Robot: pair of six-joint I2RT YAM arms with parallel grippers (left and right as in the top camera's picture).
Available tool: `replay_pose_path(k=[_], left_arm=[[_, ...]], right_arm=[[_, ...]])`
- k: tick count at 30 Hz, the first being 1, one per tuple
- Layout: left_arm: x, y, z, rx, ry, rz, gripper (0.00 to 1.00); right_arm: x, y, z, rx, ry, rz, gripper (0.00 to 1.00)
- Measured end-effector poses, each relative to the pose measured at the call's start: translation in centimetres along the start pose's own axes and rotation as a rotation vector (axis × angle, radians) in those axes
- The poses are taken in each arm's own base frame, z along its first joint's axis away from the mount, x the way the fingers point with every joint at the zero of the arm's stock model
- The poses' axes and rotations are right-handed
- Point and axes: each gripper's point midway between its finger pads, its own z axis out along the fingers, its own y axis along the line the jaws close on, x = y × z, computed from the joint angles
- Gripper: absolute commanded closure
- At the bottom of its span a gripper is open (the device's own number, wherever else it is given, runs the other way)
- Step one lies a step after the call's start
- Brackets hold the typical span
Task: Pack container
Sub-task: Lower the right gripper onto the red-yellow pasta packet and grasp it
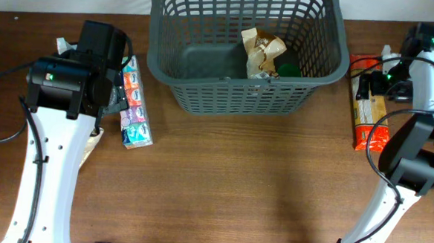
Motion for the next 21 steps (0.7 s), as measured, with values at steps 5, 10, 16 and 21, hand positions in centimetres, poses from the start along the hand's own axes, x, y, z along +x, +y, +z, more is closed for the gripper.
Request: replay_pose_path(k=[5,10,16,21], left_arm=[[0.0,0.0,0.0,0.0,0.001,0.001,0.0],[0.0,0.0,0.0,0.0,0.001,0.001,0.01],[0.2,0.1,0.0,-0.003,0.007,0.005,0.01],[0.4,0.2,0.0,-0.008,0.017,0.012,0.0]], right_arm=[[-0.4,-0.1,0.3,0.003,-0.013,0.002,0.01],[-0.4,0.0,0.8,-0.002,-0.007,0.003,0.01],[0.2,0.4,2.7,-0.029,0.038,0.004,0.01],[0.6,0.6,4.4,-0.039,0.072,0.004,0.01]])
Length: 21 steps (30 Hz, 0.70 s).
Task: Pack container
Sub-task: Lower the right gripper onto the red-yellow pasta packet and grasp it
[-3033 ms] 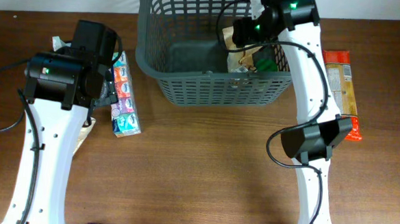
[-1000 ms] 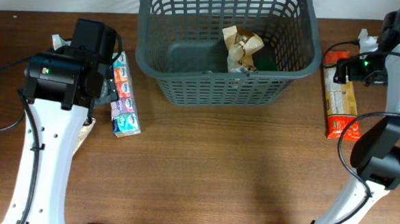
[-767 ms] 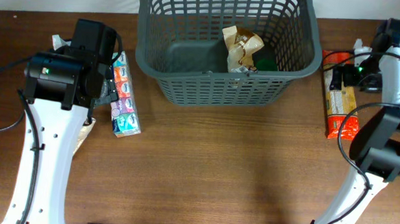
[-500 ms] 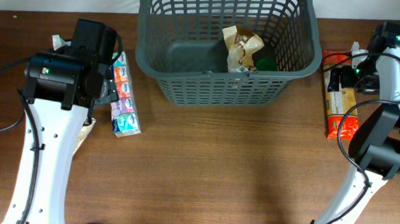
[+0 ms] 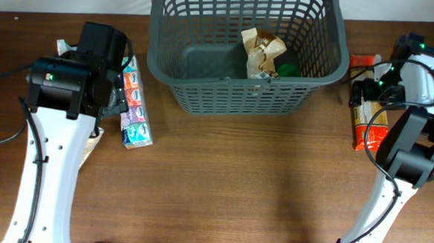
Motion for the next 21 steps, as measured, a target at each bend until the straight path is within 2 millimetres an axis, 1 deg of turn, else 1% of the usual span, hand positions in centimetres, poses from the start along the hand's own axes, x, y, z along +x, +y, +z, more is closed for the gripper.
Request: replay_pose_path(k=[12,21], left_arm=[[0.0,0.0,0.0,0.0,0.0,0.0,0.01],[0.0,0.0,0.0,-0.001,0.002,0.001,0.0]], right_arm=[[0.1,-0.1,0.9,0.0,0.012,0.004,0.01],[0.4,-0.5,1.8,-0.003,0.028,0.015,0.01]])
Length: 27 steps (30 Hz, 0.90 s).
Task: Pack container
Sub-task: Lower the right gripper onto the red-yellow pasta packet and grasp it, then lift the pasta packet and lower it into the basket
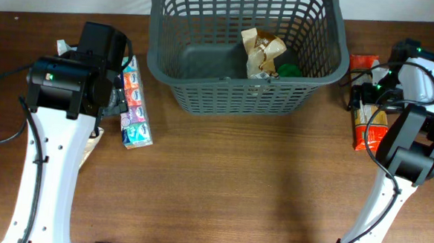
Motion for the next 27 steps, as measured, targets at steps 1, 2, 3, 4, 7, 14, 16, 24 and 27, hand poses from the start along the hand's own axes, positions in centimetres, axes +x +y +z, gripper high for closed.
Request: replay_pose_path(k=[1,2,3,4,7,14,16,24,27], left_arm=[[0.0,0.0,0.0,0.0,0.001,0.0,0.0],[0.0,0.0,0.0,0.0,0.0,0.0,0.0],[0.0,0.0,0.0,0.0,0.0,0.0,0.0],[0.0,0.0,0.0,0.0,0.0,0.0,0.0],[0.0,0.0,0.0,0.0,0.0,0.0,0.0],[0.0,0.0,0.0,0.0,0.0,-0.001,0.0],[0.0,0.0,0.0,0.0,0.0,-0.001,0.0],[0.0,0.0,0.0,0.0,-0.001,-0.001,0.0],[0.0,0.0,0.0,0.001,-0.001,-0.001,0.0]], right_arm=[[0.0,-0.1,0.0,0.0,0.001,0.001,0.01],[0.1,-0.1,0.0,0.0,0.002,0.001,0.01],[0.1,-0.1,0.1,0.0,0.002,0.001,0.06],[0.1,0.0,0.1,0.0,0.002,0.001,0.22],[0.1,-0.1,0.1,0.0,0.002,0.004,0.73],[0.1,0.0,-1.5,-0.009,-0.022,0.04,0.96],[0.1,0.1,-1.5,-0.018,-0.019,0.048,0.96],[-0.4,1.7,-2.7,-0.133,0.0,0.066,0.96],[-2.0,1.7,-5.1,-0.143,-0.047,0.086,0.96]])
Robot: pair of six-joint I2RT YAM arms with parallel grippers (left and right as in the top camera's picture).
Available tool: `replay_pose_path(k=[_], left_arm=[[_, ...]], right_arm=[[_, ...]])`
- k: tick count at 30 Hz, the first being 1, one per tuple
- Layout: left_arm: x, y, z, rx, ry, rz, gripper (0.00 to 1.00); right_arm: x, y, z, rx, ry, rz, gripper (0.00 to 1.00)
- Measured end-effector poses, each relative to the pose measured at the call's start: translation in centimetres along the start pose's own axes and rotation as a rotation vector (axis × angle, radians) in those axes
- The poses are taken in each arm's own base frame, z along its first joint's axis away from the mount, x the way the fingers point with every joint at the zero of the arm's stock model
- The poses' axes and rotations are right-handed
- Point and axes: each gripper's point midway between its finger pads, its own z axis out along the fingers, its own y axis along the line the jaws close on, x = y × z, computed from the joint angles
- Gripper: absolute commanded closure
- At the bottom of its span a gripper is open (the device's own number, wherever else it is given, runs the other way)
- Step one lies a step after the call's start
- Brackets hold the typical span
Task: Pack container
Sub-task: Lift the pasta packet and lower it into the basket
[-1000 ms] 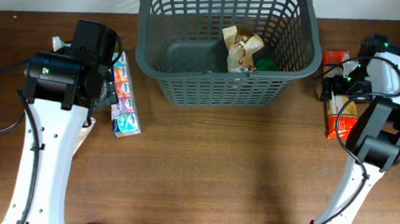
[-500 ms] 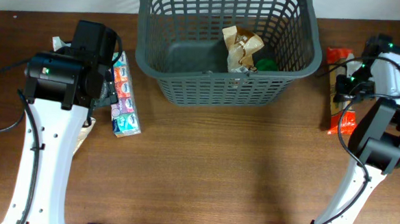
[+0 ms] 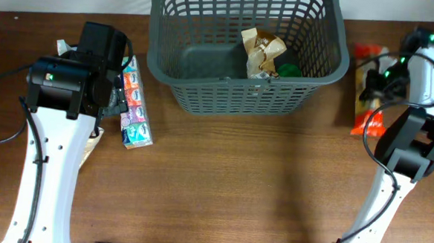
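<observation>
A grey plastic basket [image 3: 245, 82] stands at the back centre, holding a crumpled beige packet [image 3: 262, 49] and a green item [image 3: 288, 68]. To its right, a long orange and yellow snack packet [image 3: 368, 118] sits slightly raised and tilted, with my right gripper [image 3: 373, 83] shut on its middle. On the left, a strip of colourful small packs [image 3: 134, 106] lies on the table beside my left gripper [image 3: 114, 94]. The left wrist hides that gripper's fingers.
The brown wooden table [image 3: 236, 182] stretches in front of the basket. A white scrap [image 3: 63, 46] and a beige item [image 3: 93, 141] peek out from under the left arm. The right arm's white links stand along the right edge.
The orange packet has shifted toward the back and sits higher, with the right gripper on it. The left arm and the strip of packs are unchanged.
The right gripper was over the upper end of the orange packet, which lay flat right of the basket. It then sat lower and closer on the packet. Now the packet is raised and shifted back in its grip. The left arm stayed still throughout.
</observation>
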Motion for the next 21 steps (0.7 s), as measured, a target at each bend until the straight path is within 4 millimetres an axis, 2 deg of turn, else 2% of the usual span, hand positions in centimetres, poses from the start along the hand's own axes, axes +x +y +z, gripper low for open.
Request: replay_pose_path(k=[3,6,8,10,12,17,21], left_arm=[[0.0,0.0,0.0,0.0,0.001,0.001,0.0],[0.0,0.0,0.0,0.0,0.001,0.001,0.0],[0.0,0.0,0.0,0.0,0.001,0.001,0.0],[0.0,0.0,0.0,0.0,0.001,0.0,0.01],[0.0,0.0,0.0,0.0,0.001,0.0,0.0],[0.0,0.0,0.0,0.0,0.0,0.0,0.0],[0.0,0.0,0.0,0.0,0.0,0.0,0.0]], right_arm=[[-3.3,0.6,-5.2,0.012,-0.161,0.002,0.96],[-6.3,1.5,-12.6,0.031,-0.393,-0.018,0.96],[-7.1,2.2,-17.3,0.039,-0.529,-0.024,0.96],[-7.1,3.2,-21.5,0.03,-0.642,-0.031,0.96],[-6.6,4.4,-24.8,0.004,-0.72,-0.044,0.96],[-5.5,7.8,-30.7,-0.1,-0.866,-0.113,0.96],[-4.8,12.3,-34.7,-0.242,-0.976,-0.219,0.96]])
